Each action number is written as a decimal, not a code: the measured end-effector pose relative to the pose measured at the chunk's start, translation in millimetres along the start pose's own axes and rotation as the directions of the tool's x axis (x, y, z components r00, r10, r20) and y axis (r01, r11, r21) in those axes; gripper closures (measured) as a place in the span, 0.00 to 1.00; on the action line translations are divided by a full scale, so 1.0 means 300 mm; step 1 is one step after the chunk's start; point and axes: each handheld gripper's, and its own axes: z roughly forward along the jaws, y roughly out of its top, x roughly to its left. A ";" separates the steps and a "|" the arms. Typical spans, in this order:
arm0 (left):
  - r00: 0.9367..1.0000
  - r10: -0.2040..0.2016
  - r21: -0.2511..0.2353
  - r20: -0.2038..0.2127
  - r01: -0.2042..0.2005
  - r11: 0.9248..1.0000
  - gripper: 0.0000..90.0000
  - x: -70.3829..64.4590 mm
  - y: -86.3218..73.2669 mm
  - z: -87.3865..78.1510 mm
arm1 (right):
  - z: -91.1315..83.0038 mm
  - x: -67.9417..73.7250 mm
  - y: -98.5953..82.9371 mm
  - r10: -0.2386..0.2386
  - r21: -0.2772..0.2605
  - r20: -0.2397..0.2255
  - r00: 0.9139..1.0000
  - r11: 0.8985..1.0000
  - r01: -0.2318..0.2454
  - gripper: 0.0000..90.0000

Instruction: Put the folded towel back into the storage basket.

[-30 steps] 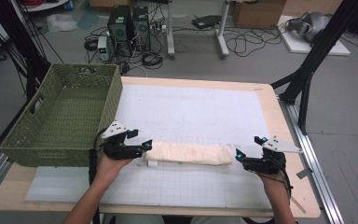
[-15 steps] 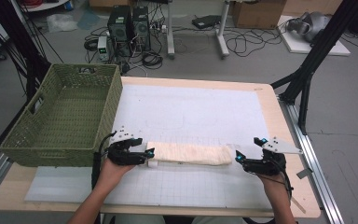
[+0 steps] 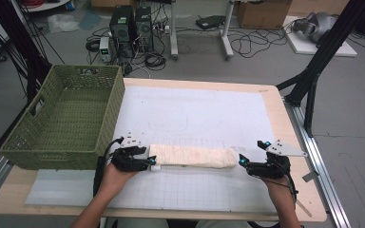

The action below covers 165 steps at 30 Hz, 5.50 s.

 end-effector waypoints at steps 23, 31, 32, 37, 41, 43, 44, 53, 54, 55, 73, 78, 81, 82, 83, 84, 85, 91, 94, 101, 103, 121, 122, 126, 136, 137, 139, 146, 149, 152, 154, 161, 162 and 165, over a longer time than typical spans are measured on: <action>0.998 0.054 0.011 0.024 -0.054 0.998 0.89 -0.031 -0.003 0.033 | 0.011 0.007 -0.003 -0.004 0.018 -0.017 1.000 1.000 0.004 0.13; 0.999 -0.004 -0.056 0.037 0.006 0.998 0.91 -0.010 0.001 0.016 | 0.040 0.018 -0.004 -0.024 0.070 -0.034 0.999 0.997 0.027 0.13; 0.999 -0.010 -0.062 0.042 0.013 0.998 0.91 -0.009 0.002 0.014 | 0.044 0.019 -0.007 -0.018 0.075 -0.039 0.999 0.997 0.021 0.13; 0.999 -0.013 -0.062 0.045 0.015 0.998 0.91 -0.008 0.000 0.014 | 0.071 0.039 -0.023 -0.003 0.094 -0.059 0.998 0.995 0.009 0.15; 0.999 -0.015 -0.064 0.039 0.018 0.998 0.91 -0.007 0.000 0.013 | 0.088 0.062 -0.029 -0.008 0.111 -0.089 0.996 0.994 0.018 0.29; 0.999 -0.013 -0.063 0.036 0.015 0.998 0.91 -0.006 -0.001 0.014 | 0.097 0.071 -0.035 -0.022 0.129 -0.092 0.995 0.991 0.034 0.36; 0.999 -0.013 -0.062 0.034 0.016 0.998 0.91 -0.005 -0.001 0.015 | 0.103 0.074 -0.039 -0.020 0.139 -0.107 0.994 0.990 0.035 0.39; 0.999 -0.012 -0.055 0.030 0.013 0.998 0.91 -0.001 -0.004 0.017 | 0.132 0.087 -0.061 -0.008 0.200 -0.135 0.991 0.979 0.035 0.47; 0.999 -0.012 -0.055 0.030 0.014 0.998 0.91 -0.002 -0.004 0.017 | 0.137 0.088 -0.065 -0.019 0.219 -0.124 0.992 0.975 0.046 0.47; 1.000 -0.011 -0.053 0.030 0.013 0.999 0.91 -0.003 -0.004 0.018 | 0.144 0.089 -0.070 -0.017 0.240 -0.125 0.992 0.970 0.047 0.47; 1.000 -0.005 -0.037 0.028 0.007 0.999 0.91 -0.002 -0.009 0.027 | 0.148 0.118 -0.064 -0.007 0.252 -0.160 0.987 0.967 0.048 0.86; 0.999 -0.005 -0.071 0.032 0.008 0.997 0.91 -0.006 0.000 0.012 | 0.148 0.115 -0.056 0.005 0.259 -0.163 0.987 0.965 0.038 0.87; 0.999 0.000 -0.090 0.037 0.004 0.996 0.91 -0.006 0.007 -0.001 | 0.145 0.107 -0.048 0.017 0.248 -0.158 0.987 0.968 0.023 0.87; 0.999 -0.002 -0.098 0.039 0.006 0.995 0.91 -0.006 0.009 -0.006 | 0.142 0.105 -0.044 0.030 0.245 -0.158 0.987 0.970 0.010 0.87; 0.999 -0.001 -0.106 0.040 0.006 0.994 0.91 -0.006 0.013 -0.012 | 0.137 0.101 -0.041 0.039 0.238 -0.158 0.987 0.971 -0.001 0.87; 0.999 0.000 -0.111 0.041 0.004 0.994 0.92 -0.007 0.016 -0.016 | 0.132 0.097 -0.036 0.044 0.223 -0.158 0.986 0.975 -0.007 0.87; 0.999 0.003 -0.120 0.043 0.002 0.993 0.92 -0.007 0.020 -0.022 | 0.127 0.095 -0.033 0.047 0.216 -0.159 0.986 0.976 -0.011 0.87; 0.999 0.010 -0.164 0.047 -0.003 0.986 0.92 -0.011 0.038 -0.050 | 0.103 0.087 -0.007 0.039 0.163 -0.153 0.988 0.987 -0.013 0.87; 0.999 0.016 -0.182 0.049 -0.007 0.983 0.92 -0.011 0.044 -0.062 | 0.091 0.085 0.003 0.031 0.135 -0.156 0.987 0.991 -0.009 0.87; 0.998 0.022 -0.233 0.054 -0.009 0.972 0.91 -0.012 0.077 -0.108 | 0.069 0.081 0.036 0.033 0.075 -0.166 0.986 0.997 -0.020 0.87; 0.998 0.024 -0.246 0.054 -0.010 0.969 0.91 -0.013 0.088 -0.121 | 0.065 0.080 0.051 0.025 0.067 -0.166 0.986 0.998 -0.014 0.87; 0.998 0.069 -0.335 0.000 -0.065 0.940 0.91 -0.004 0.172 -0.308 | 0.109 0.084 0.275 -0.065 -0.020 -0.162 0.985 0.998 0.062 0.87; 0.998 0.070 -0.341 -0.003 -0.067 0.938 0.91 -0.004 0.174 -0.317 | 0.115 0.085 0.289 -0.070 -0.022 -0.163 0.984 0.997 0.068 0.87; 0.997 0.076 -0.357 -0.021 -0.079 0.931 0.91 -0.001 0.186 -0.359 | 0.141 0.093 0.350 -0.089 -0.039 -0.156 0.984 0.996 0.083 0.87; 0.995 0.083 -0.381 -0.056 -0.098 0.919 0.91 0.016 0.190 -0.435 | 0.218 0.120 0.464 -0.133 -0.047 -0.148 0.980 0.991 0.127 0.87; 0.995 0.084 -0.382 -0.061 -0.101 0.919 0.91 0.018 0.189 -0.445 | 0.226 0.125 0.474 -0.140 -0.049 -0.151 0.979 0.990 0.134 0.87; 0.994 0.083 -0.387 -0.067 -0.102 0.916 0.91 0.023 0.187 -0.462 | 0.243 0.135 0.496 -0.152 -0.050 -0.153 0.977 0.988 0.145 0.87; 0.992 0.073 -0.406 -0.101 -0.109 0.907 0.91 0.048 0.168 -0.531 | 0.308 0.184 0.568 -0.185 -0.063 -0.166 0.969 0.982 0.177 0.87; 0.991 0.068 -0.409 -0.116 -0.110 0.906 0.91 0.063 0.156 -0.559 | 0.343 0.211 0.599 -0.198 -0.064 -0.174 0.965 0.980 0.190 0.87; 0.990 0.058 -0.413 -0.131 -0.107 0.904 0.91 0.080 0.144 -0.584 | 0.381 0.239 0.629 -0.217 -0.063 -0.181 0.959 0.976 0.209 0.87; 0.989 0.051 -0.414 -0.140 -0.105 0.904 0.91 0.090 0.135 -0.600 | 0.407 0.257 0.648 -0.224 -0.062 -0.186 0.957 0.974 0.216 0.87; 0.985 0.033 -0.424 -0.171 -0.104 0.900 0.91 0.121 0.103 -0.655 | 0.481 0.323 0.713 -0.251 -0.068 -0.200 0.947 0.968 0.242 0.87; 0.984 0.030 -0.426 -0.176 -0.104 0.899 0.91 0.124 0.100 -0.663 | 0.492 0.331 0.722 -0.259 -0.070 -0.204 0.944 0.966 0.250 0.87; 0.982 0.020 -0.435 -0.189 -0.102 0.895 0.91 0.134 0.088 -0.686 | 0.521 0.356 0.748 -0.269 -0.079 -0.212 0.939 0.963 0.258 0.87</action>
